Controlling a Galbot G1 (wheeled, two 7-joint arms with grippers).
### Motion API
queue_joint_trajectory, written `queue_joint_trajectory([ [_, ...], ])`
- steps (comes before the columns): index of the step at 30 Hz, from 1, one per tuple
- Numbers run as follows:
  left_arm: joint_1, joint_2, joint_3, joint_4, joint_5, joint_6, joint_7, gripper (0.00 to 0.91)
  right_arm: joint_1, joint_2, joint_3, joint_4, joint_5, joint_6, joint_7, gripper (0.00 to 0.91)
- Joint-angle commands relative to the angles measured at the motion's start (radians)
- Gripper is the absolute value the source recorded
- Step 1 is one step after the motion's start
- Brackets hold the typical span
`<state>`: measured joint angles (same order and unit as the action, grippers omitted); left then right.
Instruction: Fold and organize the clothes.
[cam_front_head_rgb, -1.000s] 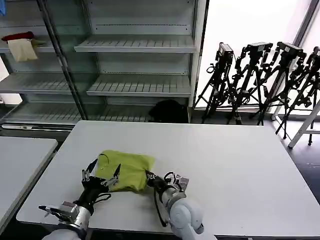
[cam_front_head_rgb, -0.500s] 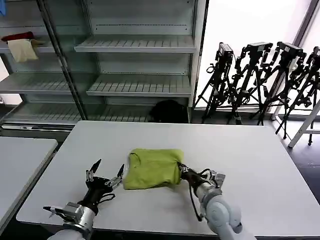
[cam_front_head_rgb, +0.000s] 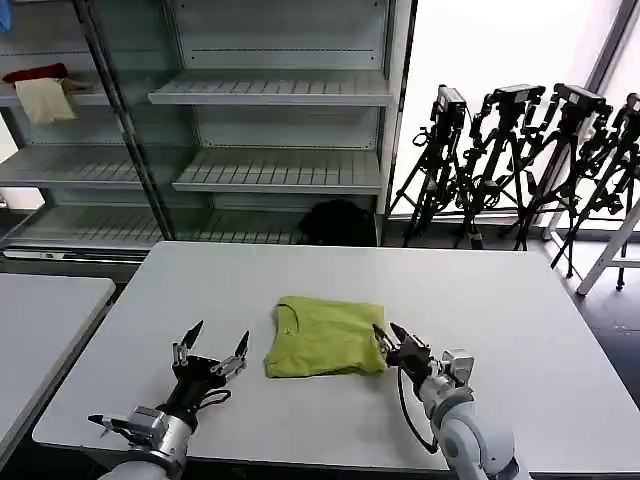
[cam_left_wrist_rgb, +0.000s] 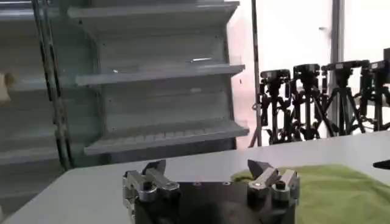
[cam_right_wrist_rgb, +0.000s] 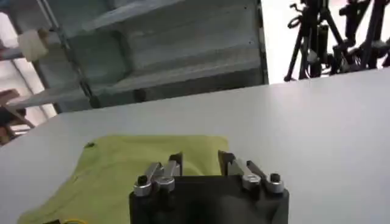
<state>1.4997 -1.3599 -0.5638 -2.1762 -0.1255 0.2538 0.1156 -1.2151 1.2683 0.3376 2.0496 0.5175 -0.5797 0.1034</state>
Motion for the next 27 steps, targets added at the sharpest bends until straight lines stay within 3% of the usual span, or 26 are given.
queue_joint_trajectory([
  [1,0.001,-0.003,0.004,0.007,-0.001,-0.007,0.0,0.907,-0.1,0.01,-0.056,0.08,-0.434,0.001,-0.202,0.907],
  [10,0.004,0.0,-0.005,0.033,-0.005,-0.034,-0.002,0.907,-0.207,-0.022,-0.002,0.103,-0.583,0.002,-0.218,0.907],
  [16,0.003,-0.001,-0.005,0.039,-0.005,-0.038,-0.004,0.907,-0.227,-0.022,0.008,0.103,-0.587,0.002,-0.214,0.907],
  [20,0.01,0.0,-0.011,0.038,-0.009,-0.045,-0.006,0.907,-0.244,-0.027,0.023,0.117,-0.566,0.002,-0.215,0.907],
  [27,0.019,0.002,-0.022,0.038,-0.034,-0.058,-0.01,0.907,-0.286,-0.04,0.149,0.192,-0.405,0.022,-0.198,0.907],
])
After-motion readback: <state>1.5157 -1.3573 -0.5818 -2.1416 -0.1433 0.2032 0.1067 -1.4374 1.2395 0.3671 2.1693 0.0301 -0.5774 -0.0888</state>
